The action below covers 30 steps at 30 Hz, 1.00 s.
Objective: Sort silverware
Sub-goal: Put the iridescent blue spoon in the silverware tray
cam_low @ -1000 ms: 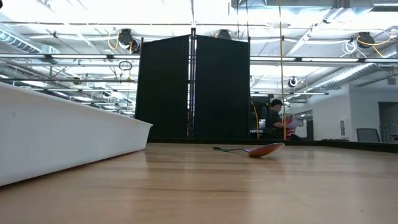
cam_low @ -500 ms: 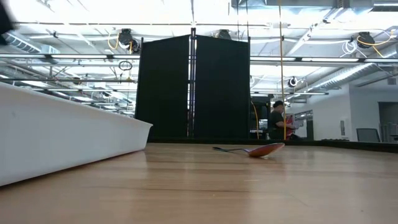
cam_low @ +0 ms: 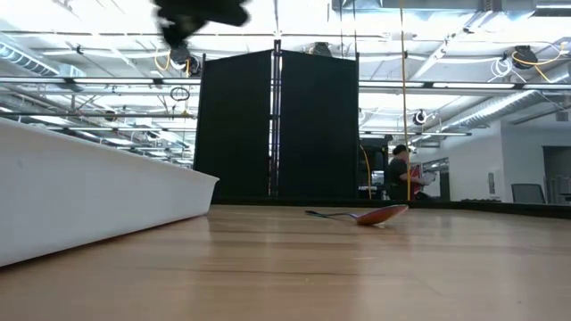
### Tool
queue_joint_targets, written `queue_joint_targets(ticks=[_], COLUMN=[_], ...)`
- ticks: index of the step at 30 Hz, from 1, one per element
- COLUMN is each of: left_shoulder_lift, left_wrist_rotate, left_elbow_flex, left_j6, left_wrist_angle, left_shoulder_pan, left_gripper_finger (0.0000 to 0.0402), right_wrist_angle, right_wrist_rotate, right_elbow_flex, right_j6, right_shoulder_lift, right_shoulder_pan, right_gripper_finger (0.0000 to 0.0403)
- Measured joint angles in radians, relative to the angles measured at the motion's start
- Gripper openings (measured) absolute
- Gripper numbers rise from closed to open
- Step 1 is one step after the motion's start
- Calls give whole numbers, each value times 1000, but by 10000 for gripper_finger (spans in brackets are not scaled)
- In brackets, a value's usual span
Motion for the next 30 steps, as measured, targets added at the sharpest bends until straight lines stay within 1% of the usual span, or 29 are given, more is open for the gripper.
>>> queue_joint_targets(ticks=[3,7,11,16,19,23,25,27,29,30], left_shoulder_lift=[0,6,25,77,124,195,236,280,331,354], left_wrist_rotate=[43,49,58,183,236,250,250,251,267,283], left_elbow_flex=[0,0,0,0,0,9,49,107,178,212], left_j6=[211,489,612,691,750,834,865,897,934,954], left_wrist_angle=[25,56,72,77,105,155,145,98,45,16], left_shoulder_pan=[72,147,226,330,371,407,422,435,446,451], left_gripper_finger=[81,81,81,81,81,81,81,81,81,81], right_wrist_angle=[-17,-65,-107,-80,5,183,343,524,685,745], right_wrist_rotate=[-35,-33,-31,-36,-77,-193,-278,-380,-477,-508], right_elbow_flex=[0,2,2,0,0,-5,-37,-98,-174,-214], right_j6=[66,154,231,271,230,107,13,-71,-116,-122], right_shoulder_lift=[1,27,76,152,188,230,240,243,243,243], right_shoulder_pan=[6,19,18,-10,-40,-86,-115,-152,-192,-210], right_gripper_finger=[59,59,59,59,59,55,48,38,28,23])
